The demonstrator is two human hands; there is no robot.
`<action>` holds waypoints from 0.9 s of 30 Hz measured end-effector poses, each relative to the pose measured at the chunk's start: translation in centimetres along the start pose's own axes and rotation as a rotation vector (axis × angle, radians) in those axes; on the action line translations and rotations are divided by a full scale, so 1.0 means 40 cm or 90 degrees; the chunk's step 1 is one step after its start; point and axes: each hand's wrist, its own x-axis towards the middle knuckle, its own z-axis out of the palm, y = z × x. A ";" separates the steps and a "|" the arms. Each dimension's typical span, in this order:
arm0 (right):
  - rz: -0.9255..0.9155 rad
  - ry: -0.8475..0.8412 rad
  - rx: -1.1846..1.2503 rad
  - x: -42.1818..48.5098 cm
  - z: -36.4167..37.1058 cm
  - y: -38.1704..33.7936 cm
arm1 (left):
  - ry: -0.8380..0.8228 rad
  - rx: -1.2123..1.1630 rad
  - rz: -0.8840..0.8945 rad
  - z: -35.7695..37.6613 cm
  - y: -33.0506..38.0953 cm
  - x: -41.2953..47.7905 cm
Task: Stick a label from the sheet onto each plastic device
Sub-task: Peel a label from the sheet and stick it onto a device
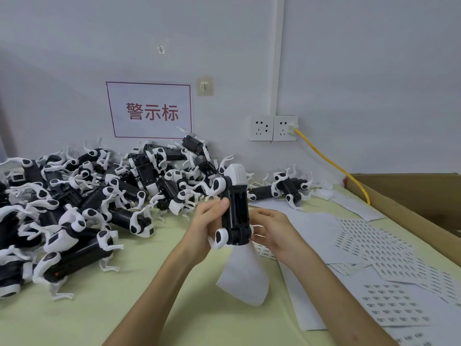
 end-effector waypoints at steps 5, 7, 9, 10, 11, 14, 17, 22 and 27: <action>0.025 -0.017 0.007 0.003 0.002 0.001 | -0.002 -0.014 0.011 0.001 -0.002 -0.001; 0.022 -0.017 0.011 0.005 0.003 0.005 | 0.019 -0.016 0.012 -0.002 -0.004 0.001; 0.004 0.001 0.004 0.006 0.003 0.007 | 0.045 -0.010 0.015 0.001 0.000 -0.001; -0.015 0.018 -0.013 0.007 0.004 0.008 | 0.053 -0.003 0.014 0.004 0.001 -0.002; -0.043 0.043 -0.044 0.007 0.005 0.009 | 0.057 0.005 0.014 0.007 0.002 -0.003; -0.153 0.143 -0.221 0.015 0.012 0.015 | 0.066 0.006 0.009 0.010 0.005 0.003; -0.232 0.184 -0.289 0.016 0.024 0.021 | 0.101 0.008 0.007 0.011 0.010 0.002; -0.297 0.209 -0.196 0.005 0.012 0.003 | 0.208 -0.035 0.005 -0.009 0.001 0.015; -0.231 0.083 0.057 -0.007 0.023 -0.018 | 0.276 -0.231 -0.036 -0.001 -0.018 0.020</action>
